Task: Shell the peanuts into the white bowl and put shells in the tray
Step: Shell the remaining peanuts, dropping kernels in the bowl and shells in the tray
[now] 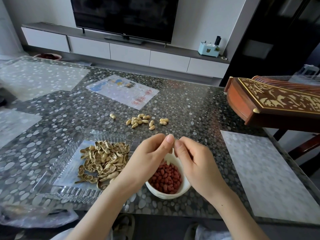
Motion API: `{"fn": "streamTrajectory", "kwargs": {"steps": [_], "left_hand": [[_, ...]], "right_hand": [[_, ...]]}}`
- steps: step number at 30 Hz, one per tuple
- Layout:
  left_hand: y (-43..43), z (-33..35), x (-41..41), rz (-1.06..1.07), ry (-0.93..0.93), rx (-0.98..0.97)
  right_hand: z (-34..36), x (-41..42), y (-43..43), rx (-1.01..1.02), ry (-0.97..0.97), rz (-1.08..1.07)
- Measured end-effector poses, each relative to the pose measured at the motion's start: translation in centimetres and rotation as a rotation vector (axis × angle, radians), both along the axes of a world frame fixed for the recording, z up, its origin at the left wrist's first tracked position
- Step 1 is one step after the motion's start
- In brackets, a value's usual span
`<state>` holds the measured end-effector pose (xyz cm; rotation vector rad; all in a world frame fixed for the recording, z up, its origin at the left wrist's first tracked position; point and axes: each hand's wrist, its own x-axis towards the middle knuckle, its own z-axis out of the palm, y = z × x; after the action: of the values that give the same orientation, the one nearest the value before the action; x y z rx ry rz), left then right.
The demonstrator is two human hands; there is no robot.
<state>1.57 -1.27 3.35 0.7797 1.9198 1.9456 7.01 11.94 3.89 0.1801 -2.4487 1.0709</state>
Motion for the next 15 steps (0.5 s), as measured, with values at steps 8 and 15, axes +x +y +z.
{"fn": "streamTrajectory", "kwargs": {"steps": [8, 15], "left_hand": [[0.7, 0.0, 0.6, 0.084, 0.085, -0.071], [0.6, -0.4, 0.6, 0.105, 0.098, -0.133]], "right_hand": [[-1.3, -0.1, -0.9, -0.065, -0.019, -0.145], [-0.6, 0.0, -1.2, -0.328, -0.161, -0.178]]}}
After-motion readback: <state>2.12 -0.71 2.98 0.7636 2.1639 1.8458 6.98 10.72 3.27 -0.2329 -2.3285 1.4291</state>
